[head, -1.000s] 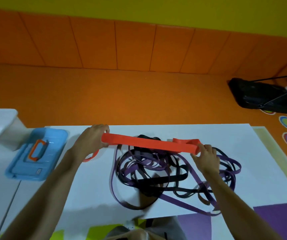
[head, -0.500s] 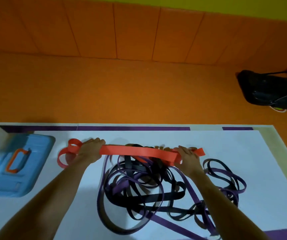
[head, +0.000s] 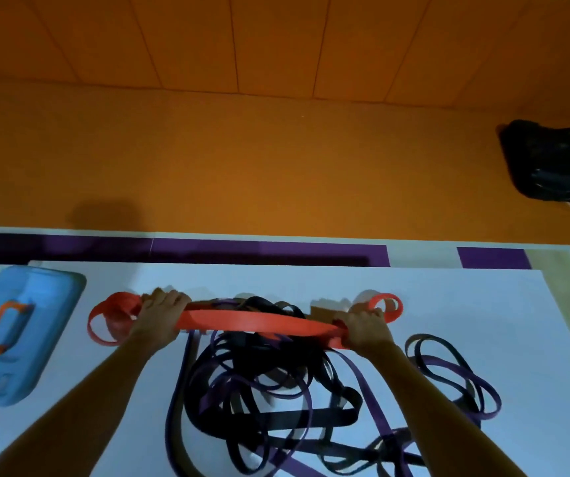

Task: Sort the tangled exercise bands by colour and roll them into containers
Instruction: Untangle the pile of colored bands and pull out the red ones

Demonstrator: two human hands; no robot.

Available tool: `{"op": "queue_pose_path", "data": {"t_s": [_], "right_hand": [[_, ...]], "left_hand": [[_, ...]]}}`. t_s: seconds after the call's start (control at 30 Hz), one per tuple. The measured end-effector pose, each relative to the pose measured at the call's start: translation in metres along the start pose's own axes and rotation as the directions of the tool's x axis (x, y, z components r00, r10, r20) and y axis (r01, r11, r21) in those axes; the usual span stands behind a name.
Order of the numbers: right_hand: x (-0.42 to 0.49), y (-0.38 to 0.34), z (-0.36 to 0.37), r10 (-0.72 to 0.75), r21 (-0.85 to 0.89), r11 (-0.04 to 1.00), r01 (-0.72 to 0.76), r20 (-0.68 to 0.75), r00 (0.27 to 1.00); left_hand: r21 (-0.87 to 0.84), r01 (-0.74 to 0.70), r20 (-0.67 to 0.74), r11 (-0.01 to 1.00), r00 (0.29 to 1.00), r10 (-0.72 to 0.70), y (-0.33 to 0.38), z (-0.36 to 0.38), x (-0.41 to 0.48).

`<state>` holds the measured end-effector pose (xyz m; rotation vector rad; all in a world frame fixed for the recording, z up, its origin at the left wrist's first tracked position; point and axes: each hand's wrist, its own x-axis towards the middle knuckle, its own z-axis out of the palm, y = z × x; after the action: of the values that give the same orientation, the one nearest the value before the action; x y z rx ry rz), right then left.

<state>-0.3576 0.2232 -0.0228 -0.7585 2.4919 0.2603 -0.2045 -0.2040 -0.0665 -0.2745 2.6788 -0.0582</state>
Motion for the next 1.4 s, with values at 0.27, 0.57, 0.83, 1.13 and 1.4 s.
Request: {"op": "queue_pose_path", "data": {"t_s": [0.27, 0.57, 0.83, 1.13, 1.4], "right_hand": [[-0.014, 0.015, -0.035, 0.253, 0.530, 0.837, -0.135, -0.156, 0.955], [-0.057, -0.018, -0.104, 0.500, 0.822, 0.569, 0.005, -0.350, 0.792], [-0.094, -0.083, -0.143, 0.579, 0.863, 0.453, 0.225, -0.476, 0.662], [-0.118, -0.149, -0.165, 0.628, 0.903, 0.174, 0.392, -0.408, 0.662], [-0.106, -0.268, -0.143, 0.192, 0.975, -0.212, 0.068, -0.026, 0.981]], "left_hand": [[-0.288, 0.096, -0.036, 0.953, 0.993, -0.111, -0.003, -0.041, -0.027], [-0.769, 0.058, -0.125, 0.636, 0.963, -0.240, 0.010, -0.128, -0.081], [-0.938, -0.199, -0.264, 0.284, 0.940, -0.215, 0.019, -0.179, -0.126], [-0.987, -0.057, -0.028, -0.149, 0.982, -0.188, -0.031, -0.205, -0.156], [-0.971, 0.018, 0.017, -0.240, 1.000, 0.004, -0.006, -0.127, -0.199]]}}
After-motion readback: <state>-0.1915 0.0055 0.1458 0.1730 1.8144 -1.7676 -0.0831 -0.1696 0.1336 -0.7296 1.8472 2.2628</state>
